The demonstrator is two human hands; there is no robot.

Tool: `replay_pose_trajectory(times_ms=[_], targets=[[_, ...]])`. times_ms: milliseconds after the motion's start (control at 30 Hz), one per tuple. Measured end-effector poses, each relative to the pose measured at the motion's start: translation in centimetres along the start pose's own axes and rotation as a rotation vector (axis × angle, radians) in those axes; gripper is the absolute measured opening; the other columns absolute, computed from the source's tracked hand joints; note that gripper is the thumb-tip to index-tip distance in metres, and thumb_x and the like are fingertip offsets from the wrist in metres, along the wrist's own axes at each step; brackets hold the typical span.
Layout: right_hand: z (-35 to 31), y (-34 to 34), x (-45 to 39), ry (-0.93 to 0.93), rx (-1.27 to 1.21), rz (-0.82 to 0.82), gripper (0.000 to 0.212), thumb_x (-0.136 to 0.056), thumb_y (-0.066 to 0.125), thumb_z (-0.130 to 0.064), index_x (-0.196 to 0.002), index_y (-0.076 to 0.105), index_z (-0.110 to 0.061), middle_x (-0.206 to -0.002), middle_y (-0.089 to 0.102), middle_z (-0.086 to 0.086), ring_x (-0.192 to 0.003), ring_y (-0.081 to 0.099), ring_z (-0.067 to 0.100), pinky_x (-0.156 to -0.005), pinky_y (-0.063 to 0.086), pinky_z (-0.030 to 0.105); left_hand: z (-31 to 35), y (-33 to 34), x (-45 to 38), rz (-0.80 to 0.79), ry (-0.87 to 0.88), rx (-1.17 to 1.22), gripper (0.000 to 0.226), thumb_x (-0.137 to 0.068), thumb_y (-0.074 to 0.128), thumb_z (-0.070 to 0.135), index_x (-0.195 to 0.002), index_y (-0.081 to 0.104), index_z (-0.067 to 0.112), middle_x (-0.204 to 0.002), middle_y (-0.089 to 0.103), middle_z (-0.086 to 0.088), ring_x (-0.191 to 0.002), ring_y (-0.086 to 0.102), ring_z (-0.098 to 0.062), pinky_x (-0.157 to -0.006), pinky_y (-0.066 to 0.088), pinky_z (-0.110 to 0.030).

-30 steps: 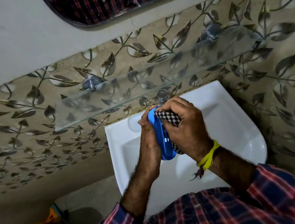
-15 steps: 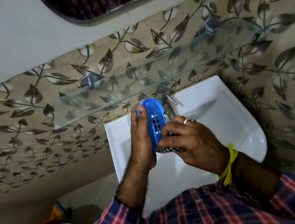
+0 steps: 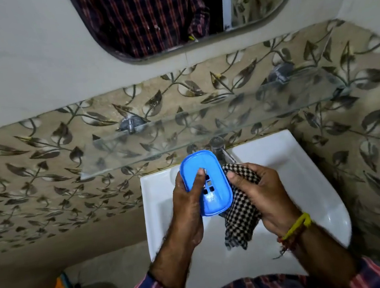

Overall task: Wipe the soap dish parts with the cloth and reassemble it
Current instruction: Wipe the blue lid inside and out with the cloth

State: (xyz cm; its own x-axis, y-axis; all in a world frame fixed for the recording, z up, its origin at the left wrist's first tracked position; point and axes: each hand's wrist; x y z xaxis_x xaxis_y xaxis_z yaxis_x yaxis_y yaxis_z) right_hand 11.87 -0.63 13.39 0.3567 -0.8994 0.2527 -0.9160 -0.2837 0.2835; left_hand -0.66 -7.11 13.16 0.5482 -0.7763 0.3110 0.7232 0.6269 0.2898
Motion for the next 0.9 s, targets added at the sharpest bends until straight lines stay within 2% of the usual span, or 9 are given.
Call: replay_pose_trajectory(times_ms=[67, 133, 167, 233, 300, 400, 567, 733, 900], targets=[[-0.3, 0.2, 0.2, 0.039, -0.061, -0.023, 0.012, -0.085, 0.071, -0.003, -0.096, 0.071, 0.002, -0.094, 0.074, 0.024, -0.085, 0.071, 0.036, -0.082, 0.059, 0.053, -0.3, 0.0, -0.2, 0.083, 0.031, -0.233, 0.042, -0.096, 0.063, 0.025, -0.138, 0.053, 0.024, -0.109, 0.07, -0.013, -0.081, 0.069, -0.007, -0.062, 0.055, -0.019], [-0.3, 0.2, 0.3, 0.015, -0.025, -0.053, 0.01, -0.085, 0.072, -0.003, -0.094, 0.072, 0.0, -0.092, 0.075, 0.021, -0.082, 0.071, 0.032, -0.08, 0.06, 0.047, -0.2, 0.0, 0.0, 0.078, 0.014, -0.297, 0.036, -0.1, 0.055, 0.035, -0.136, 0.055, 0.029, -0.11, 0.07, -0.008, -0.085, 0.07, -0.008, -0.061, 0.053, -0.016], [-0.2, 0.2, 0.4, -0.008, 0.022, -0.068, 0.009, -0.085, 0.072, -0.003, -0.094, 0.073, -0.003, -0.091, 0.076, 0.018, -0.081, 0.071, 0.029, -0.079, 0.06, 0.044, -0.2, 0.0, 0.3, 0.024, -0.031, -0.264, 0.035, -0.101, 0.047, 0.044, -0.13, 0.061, 0.03, -0.114, 0.072, -0.006, -0.091, 0.072, -0.012, -0.065, 0.055, -0.018], [0.1, 0.5, 0.8, -0.058, 0.151, -0.11, 0.01, -0.084, 0.074, -0.004, -0.093, 0.075, -0.009, -0.088, 0.077, 0.009, -0.082, 0.073, 0.023, -0.077, 0.06, 0.038, 0.0, 0.1, 1.2, -0.091, -0.193, -0.133, 0.06, -0.096, 0.029, 0.065, -0.117, 0.069, 0.026, -0.112, 0.075, -0.008, -0.098, 0.074, -0.018, -0.075, 0.057, -0.028], [0.4, 1.0, 1.2, -0.107, 0.291, -0.148, 0.012, -0.084, 0.075, -0.007, -0.094, 0.076, -0.014, -0.087, 0.078, 0.001, -0.083, 0.074, 0.016, -0.076, 0.059, 0.03, 0.0, 0.0, 1.6, -0.185, -0.309, -0.013, 0.075, -0.089, 0.027, 0.074, -0.107, 0.075, 0.019, -0.106, 0.077, -0.011, -0.095, 0.074, -0.022, -0.079, 0.057, -0.034], [0.6, 1.0, 1.1, -0.151, 0.393, -0.114, 0.011, -0.084, 0.077, -0.011, -0.093, 0.076, -0.017, -0.086, 0.078, -0.004, -0.082, 0.074, 0.012, -0.075, 0.059, 0.028, -0.4, -0.7, 1.5, -0.231, -0.35, 0.153, 0.065, -0.085, 0.044, 0.068, -0.098, 0.08, 0.015, -0.099, 0.075, -0.012, -0.087, 0.073, -0.022, -0.081, 0.056, -0.037], [-0.1, -0.8, 0.8, -0.19, 0.303, 0.056, 0.01, -0.083, 0.077, -0.008, -0.088, 0.077, -0.016, -0.083, 0.078, 0.002, -0.08, 0.075, 0.021, -0.074, 0.061, 0.04, -0.8, -2.0, 0.8, -0.155, -0.382, 0.352, 0.072, -0.083, 0.05, 0.069, -0.119, 0.073, 0.011, -0.118, 0.07, -0.016, -0.098, 0.068, -0.029, -0.091, 0.054, -0.046], [-1.6, -1.6, 1.2, -0.141, 0.079, 0.094, 0.01, -0.083, 0.074, -0.001, -0.087, 0.076, -0.01, -0.076, 0.077, 0.005, -0.067, 0.073, 0.021, -0.06, 0.059, 0.032, -0.8, -1.8, 1.1, -0.115, -0.351, 0.236, 0.077, -0.087, 0.034, 0.075, -0.109, 0.079, 0.016, -0.114, 0.073, -0.016, -0.091, 0.074, -0.029, -0.078, 0.062, -0.042], [-2.3, -1.3, 1.6, -0.198, 0.129, 0.074, 0.009, -0.084, 0.074, -0.001, -0.087, 0.074, -0.009, -0.072, 0.076, 0.0, -0.062, 0.07, 0.013, -0.056, 0.056, 0.024, -0.4, -1.0, 1.5, -0.042, -0.208, 0.089, 0.068, -0.086, 0.056, 0.064, -0.129, 0.066, 0.012, -0.124, 0.068, -0.024, -0.111, 0.066, -0.042, -0.092, 0.057, -0.052]])
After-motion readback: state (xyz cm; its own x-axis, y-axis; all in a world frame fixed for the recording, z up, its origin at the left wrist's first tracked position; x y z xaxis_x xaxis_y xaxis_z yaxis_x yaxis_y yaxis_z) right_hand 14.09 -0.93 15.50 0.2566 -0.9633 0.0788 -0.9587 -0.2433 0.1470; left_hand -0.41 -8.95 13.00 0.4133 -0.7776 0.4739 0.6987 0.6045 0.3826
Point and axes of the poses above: each hand's wrist, its own x-axis away from the middle knuckle, its own y-axis out of the palm, z = x × y
